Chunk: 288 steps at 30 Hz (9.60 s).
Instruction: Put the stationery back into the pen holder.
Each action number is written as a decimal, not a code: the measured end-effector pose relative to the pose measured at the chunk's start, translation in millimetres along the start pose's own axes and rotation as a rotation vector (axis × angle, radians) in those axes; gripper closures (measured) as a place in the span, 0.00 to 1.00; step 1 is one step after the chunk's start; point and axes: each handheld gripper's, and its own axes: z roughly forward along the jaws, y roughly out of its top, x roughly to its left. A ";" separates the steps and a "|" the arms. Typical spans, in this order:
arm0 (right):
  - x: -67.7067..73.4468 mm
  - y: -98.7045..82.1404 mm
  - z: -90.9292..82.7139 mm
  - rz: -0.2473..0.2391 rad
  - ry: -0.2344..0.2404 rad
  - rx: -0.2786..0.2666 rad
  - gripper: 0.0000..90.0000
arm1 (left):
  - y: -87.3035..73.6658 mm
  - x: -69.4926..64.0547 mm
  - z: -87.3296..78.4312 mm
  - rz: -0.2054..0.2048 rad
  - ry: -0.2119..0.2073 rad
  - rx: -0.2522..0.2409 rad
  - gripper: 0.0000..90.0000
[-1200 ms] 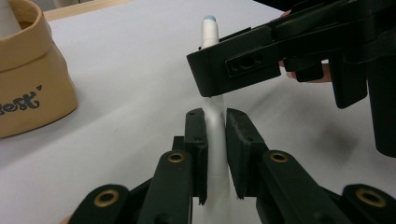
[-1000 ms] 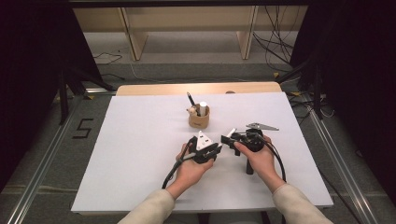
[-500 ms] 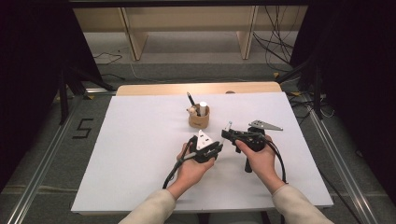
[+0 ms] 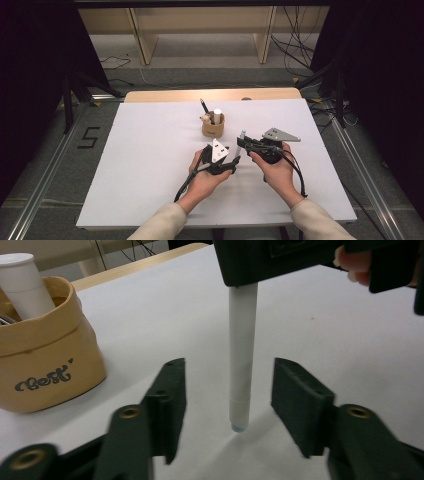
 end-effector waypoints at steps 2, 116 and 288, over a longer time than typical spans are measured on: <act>0.6 0.7 -0.2 -0.011 -0.001 -0.001 0.87 | -0.7 -0.7 0.9 0.007 0.004 0.001 0.43; -20.3 -52.1 -43.6 -0.100 -0.134 0.247 0.32 | 18.6 50.4 -6.6 -0.063 0.147 -0.124 0.87; -21.8 -56.0 -41.0 -0.087 -0.130 0.267 0.32 | 48.0 98.9 37.6 -0.134 0.227 -0.113 0.87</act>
